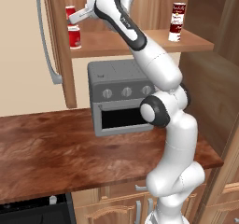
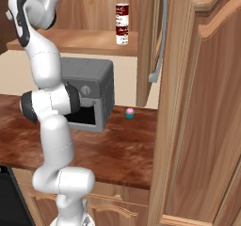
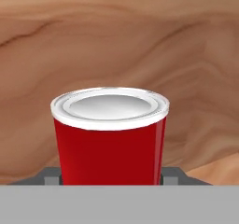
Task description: Stack two cans on top of the other two cans in the cabinet.
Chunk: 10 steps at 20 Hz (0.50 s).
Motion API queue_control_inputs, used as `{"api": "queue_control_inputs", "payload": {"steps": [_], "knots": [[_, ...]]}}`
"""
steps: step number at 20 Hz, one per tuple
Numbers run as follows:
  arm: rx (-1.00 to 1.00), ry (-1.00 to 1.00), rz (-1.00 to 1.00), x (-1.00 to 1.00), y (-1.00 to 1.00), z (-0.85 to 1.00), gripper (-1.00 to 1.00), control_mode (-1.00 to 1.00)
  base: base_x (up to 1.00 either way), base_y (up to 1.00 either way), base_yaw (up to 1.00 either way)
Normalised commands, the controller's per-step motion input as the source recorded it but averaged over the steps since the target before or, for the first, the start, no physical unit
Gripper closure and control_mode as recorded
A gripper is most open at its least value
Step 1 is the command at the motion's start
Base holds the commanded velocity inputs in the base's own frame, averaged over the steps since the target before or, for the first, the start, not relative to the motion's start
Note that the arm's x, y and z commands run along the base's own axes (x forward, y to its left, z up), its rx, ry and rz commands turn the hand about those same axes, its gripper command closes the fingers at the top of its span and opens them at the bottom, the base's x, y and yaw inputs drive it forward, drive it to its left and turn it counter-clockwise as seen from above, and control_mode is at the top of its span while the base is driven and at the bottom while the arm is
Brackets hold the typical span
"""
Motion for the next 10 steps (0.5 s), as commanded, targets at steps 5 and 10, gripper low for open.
{"api": "queue_control_inputs", "payload": {"steps": [5, 10], "knots": [[0.00, 0.00, 0.00, 0.00, 0.00, -0.19, 1.00, -1.00, 0.00, 0.00, 0.00], [0.00, 0.00, 0.00, 0.00, 0.01, -0.16, 1.00, -1.00, 0.00, 0.00, 0.00]]}}
